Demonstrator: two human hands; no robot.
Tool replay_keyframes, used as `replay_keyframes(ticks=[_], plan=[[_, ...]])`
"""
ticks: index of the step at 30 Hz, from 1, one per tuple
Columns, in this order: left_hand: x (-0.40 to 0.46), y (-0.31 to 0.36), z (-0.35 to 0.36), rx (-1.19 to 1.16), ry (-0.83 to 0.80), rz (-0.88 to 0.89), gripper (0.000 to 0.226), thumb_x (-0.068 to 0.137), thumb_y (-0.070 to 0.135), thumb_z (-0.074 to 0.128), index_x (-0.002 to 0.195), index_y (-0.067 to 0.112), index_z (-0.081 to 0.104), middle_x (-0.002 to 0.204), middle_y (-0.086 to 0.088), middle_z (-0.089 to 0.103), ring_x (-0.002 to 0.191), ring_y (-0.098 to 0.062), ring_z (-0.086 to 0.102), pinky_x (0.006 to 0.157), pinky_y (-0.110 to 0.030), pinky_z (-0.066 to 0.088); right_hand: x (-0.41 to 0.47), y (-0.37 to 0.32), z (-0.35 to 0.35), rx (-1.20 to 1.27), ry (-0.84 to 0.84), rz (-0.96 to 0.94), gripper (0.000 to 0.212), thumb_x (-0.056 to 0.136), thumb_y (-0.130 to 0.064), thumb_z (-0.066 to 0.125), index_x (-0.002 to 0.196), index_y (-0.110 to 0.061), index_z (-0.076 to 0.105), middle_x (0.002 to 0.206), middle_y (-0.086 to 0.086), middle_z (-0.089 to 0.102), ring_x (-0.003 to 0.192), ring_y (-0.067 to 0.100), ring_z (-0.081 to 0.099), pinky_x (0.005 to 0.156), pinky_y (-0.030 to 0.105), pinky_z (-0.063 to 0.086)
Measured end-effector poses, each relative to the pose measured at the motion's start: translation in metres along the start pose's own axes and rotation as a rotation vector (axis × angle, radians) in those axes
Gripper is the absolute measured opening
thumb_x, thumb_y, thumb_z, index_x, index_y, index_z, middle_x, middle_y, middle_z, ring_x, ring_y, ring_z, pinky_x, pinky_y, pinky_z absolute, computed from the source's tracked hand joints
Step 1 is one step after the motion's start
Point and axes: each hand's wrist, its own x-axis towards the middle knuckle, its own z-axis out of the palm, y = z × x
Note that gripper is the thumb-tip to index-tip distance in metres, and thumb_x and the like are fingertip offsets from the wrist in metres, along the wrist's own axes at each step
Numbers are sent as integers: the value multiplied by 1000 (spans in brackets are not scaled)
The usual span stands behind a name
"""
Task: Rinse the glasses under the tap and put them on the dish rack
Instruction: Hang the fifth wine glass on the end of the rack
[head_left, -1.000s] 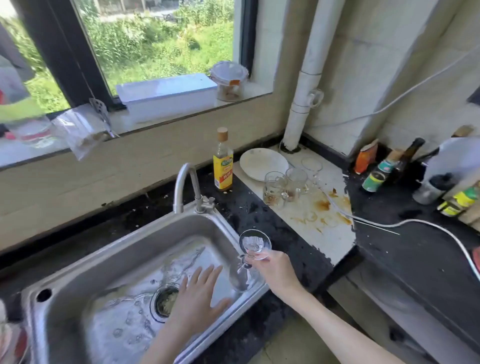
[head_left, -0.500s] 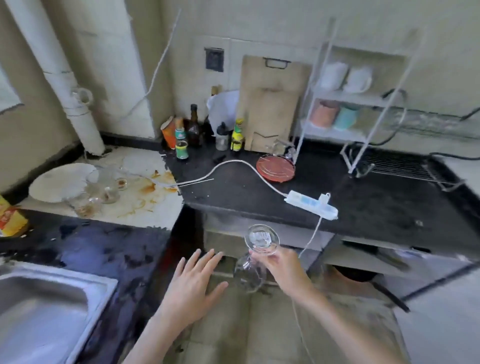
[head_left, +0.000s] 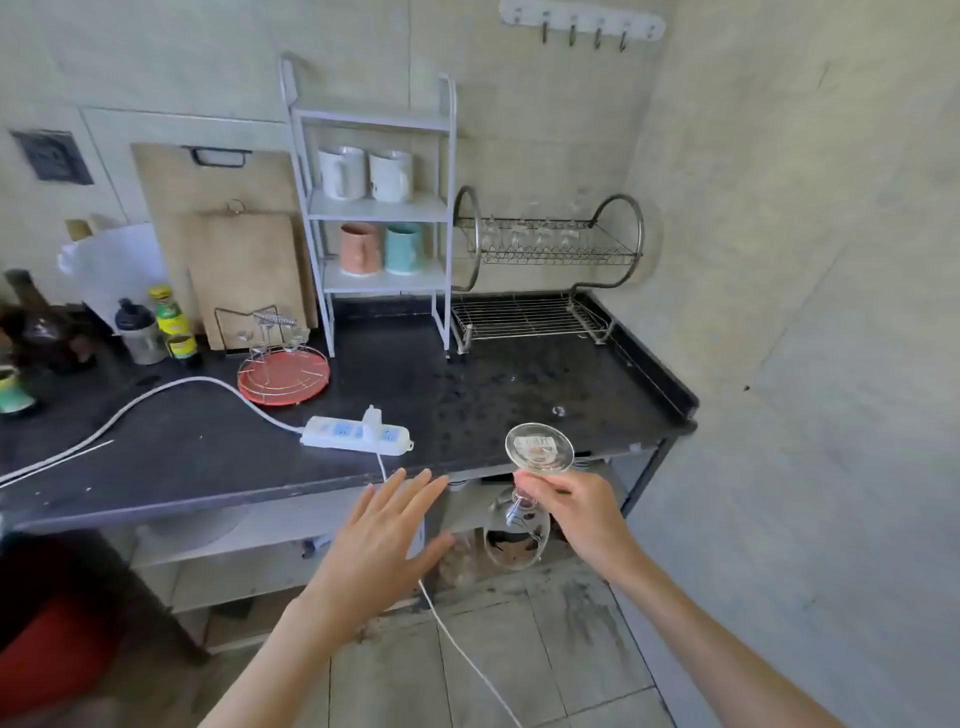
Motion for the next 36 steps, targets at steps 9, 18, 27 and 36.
replay_keyframes(ticks=[9, 18, 27, 36], plan=[[154, 17, 31, -54, -27, 57, 113, 53, 85, -25, 147, 35, 13, 156, 11, 13, 145, -14, 1, 115, -33, 0, 122, 52, -73, 15, 141, 25, 15, 88, -13, 64, 98, -10, 74, 87, -6, 72, 76, -17, 61, 73, 1, 41], [342, 12, -2, 5, 1, 123, 89, 72, 78, 0, 147, 33, 11, 157, 7, 11, 145, -16, 1, 115, -33, 1, 289, 62, -141, -37, 207, -4, 15, 87, -14, 64, 98, -10, 74, 84, -9, 71, 74, -14, 61, 76, 7, 45], [511, 33, -30, 63, 53, 139, 60, 96, 49, 30, 148, 32, 6, 158, 3, 2, 144, -19, -8, 116, -40, -2, 437, 52, -224, -65, 349, -90, 25, 90, -23, 60, 107, -8, 70, 95, 4, 73, 81, 13, 68, 83, 40, 55], [629, 45, -24, 153, 39, -27, 60, 96, 52, 25, 148, 34, -1, 158, 0, -7, 143, -23, -15, 115, -44, -7, 611, 53, -310, -124, 419, -206, 23, 93, -22, 55, 104, -8, 69, 82, 2, 70, 59, 15, 52, 60, 24, 43]])
